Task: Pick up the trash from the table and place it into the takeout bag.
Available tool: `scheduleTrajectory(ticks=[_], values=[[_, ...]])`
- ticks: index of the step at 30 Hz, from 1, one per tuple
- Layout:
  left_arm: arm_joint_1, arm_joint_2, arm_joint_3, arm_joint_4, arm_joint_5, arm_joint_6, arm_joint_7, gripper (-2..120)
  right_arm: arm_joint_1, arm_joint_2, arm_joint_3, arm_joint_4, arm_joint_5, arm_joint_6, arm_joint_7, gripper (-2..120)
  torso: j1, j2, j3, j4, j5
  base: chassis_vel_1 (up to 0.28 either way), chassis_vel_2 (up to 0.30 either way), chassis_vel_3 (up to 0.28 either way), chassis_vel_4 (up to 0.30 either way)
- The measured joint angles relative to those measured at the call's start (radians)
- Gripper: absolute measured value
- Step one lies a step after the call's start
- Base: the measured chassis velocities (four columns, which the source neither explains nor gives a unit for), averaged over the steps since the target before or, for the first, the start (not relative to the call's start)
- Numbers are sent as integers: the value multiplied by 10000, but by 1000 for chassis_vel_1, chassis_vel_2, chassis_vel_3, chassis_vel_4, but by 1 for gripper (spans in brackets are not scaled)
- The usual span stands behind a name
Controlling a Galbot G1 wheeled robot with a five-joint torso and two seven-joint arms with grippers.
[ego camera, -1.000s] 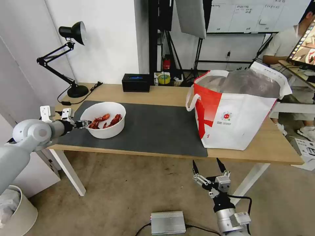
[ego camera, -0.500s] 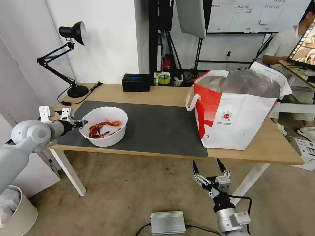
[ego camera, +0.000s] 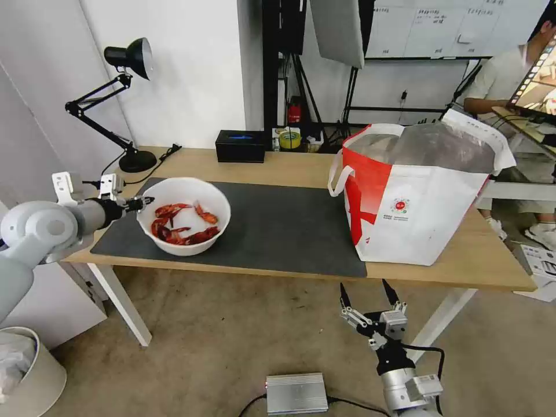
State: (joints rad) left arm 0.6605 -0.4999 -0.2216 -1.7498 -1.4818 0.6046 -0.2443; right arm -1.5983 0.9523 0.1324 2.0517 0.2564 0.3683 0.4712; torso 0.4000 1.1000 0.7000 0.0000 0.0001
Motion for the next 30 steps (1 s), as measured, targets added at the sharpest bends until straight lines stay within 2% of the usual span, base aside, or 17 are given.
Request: scheduleTrajectory(ticks=[13, 18, 28, 30], values=[[-2131, -338, 1330, -121, -924, -155, -515, 0, 0, 0, 0, 0, 0, 0, -1, 100, 0, 0, 0, -1, 0, 0, 0, 0, 0], [-2694, -487, 1638, -650, -1036, -860, -353, 0, 0, 0, 0, 0, 0, 0, -1, 100, 0, 0, 0, 0, 1, 0, 0, 0, 0], [-4055, -763, 2444, -1176, -1694, -905, -638, 0, 0, 0, 0, 0, 0, 0, 0, 100, 0, 0, 0, 0, 1, 0, 0, 0, 0], [-4542, -891, 2883, -1178, -1845, -904, -691, 0, 0, -1, 0, 0, 0, 0, -1, 100, -1, 0, 0, 2, -2, 0, 0, 0, 0]])
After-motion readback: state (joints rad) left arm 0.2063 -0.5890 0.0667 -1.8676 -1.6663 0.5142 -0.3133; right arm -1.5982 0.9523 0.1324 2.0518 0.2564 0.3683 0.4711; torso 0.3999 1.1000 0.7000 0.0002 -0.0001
